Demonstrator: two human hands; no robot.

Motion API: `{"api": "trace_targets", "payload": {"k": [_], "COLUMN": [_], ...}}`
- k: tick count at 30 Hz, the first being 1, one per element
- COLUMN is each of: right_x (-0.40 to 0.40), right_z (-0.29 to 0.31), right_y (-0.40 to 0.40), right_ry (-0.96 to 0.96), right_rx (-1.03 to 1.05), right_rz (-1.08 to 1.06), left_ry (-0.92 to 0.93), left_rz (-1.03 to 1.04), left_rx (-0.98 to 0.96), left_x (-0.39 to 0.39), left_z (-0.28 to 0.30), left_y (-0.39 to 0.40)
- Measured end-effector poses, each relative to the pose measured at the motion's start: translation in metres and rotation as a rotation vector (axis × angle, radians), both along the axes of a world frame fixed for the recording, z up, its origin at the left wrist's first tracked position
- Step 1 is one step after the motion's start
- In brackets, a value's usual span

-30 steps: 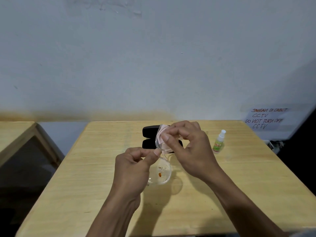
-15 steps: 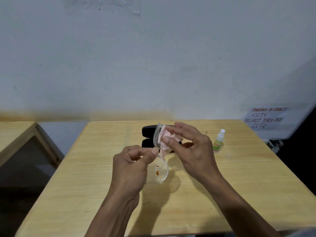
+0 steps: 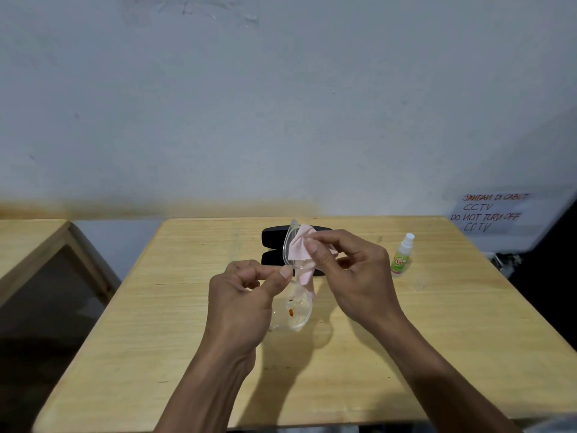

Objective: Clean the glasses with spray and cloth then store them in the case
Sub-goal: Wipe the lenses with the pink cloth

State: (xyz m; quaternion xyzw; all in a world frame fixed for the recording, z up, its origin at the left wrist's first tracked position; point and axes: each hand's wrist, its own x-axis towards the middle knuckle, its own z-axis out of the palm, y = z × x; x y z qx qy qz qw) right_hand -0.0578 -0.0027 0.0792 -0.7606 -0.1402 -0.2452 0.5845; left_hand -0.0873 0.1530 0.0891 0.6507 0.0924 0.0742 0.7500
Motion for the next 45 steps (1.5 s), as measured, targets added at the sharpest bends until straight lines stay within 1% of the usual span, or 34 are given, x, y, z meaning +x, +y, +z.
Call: {"api": "trace_targets", "payload": {"k": [5, 9, 12, 15, 17, 20, 22, 26, 28, 32, 35, 38, 42, 45], "right_x": [0.0, 0.004, 0.002, -0.001, -0.003, -0.006, -0.007, -0.004, -0.003, -0.006, -0.008, -0.007, -0.004, -0.004], "right_z": [0.009, 0.01, 0.015, 0.017, 0.014, 0.012, 0.015, 0.028, 0.035, 0.038, 0.035, 0.034, 0.035, 0.033], "right_y": [-0.003, -0.003, -0.003, -0.003, -0.002, 0.001, 0.001, -0.001, -0.002, 0.001, 0.002, -0.001, 0.0, 0.001], "right_ry": [0.176, 0.247, 0.212, 0.194, 0.162, 0.147, 0.143, 0.166, 0.172, 0.11, 0.083, 0.017, -0.044, -0.135], "right_rx": [0.155, 0.179, 0.108, 0.133, 0.095, 0.144, 0.177, 0.16, 0.138, 0.036, 0.016, -0.039, -0.039, -0.14], "right_rz": [0.196, 0.208, 0.204, 0.217, 0.174, 0.128, 0.133, 0.198, 0.235, 0.222, 0.191, 0.155, 0.09, 0.036], "left_ry": [-0.028, -0.041, -0.046, -0.041, -0.033, -0.043, -0.069, -0.131, -0.14, -0.152, -0.145, -0.135, -0.162, -0.183], "left_rz": [-0.001, -0.021, -0.019, 0.011, 0.03, 0.027, -0.001, -0.115, -0.089, 0.065, 0.073, 0.053, 0.043, 0.058], "left_rx": [0.078, 0.117, 0.098, 0.052, 0.024, 0.008, 0.049, 0.223, 0.206, 0.117, 0.077, 0.109, 0.169, 0.219], "left_x": [0.002, 0.004, 0.003, 0.003, 0.002, 0.0, -0.001, 0.001, 0.001, 0.0, -0.002, -0.003, -0.002, -0.003], "left_z": [-0.002, -0.001, 0.003, 0.003, 0.002, 0.004, 0.005, 0.012, 0.014, 0.015, 0.017, 0.019, 0.02, 0.021], "left_y": [0.002, 0.003, 0.004, 0.004, 0.003, -0.001, 0.0, 0.007, 0.007, 0.002, 0.001, 0.001, 0.0, 0.0]}}
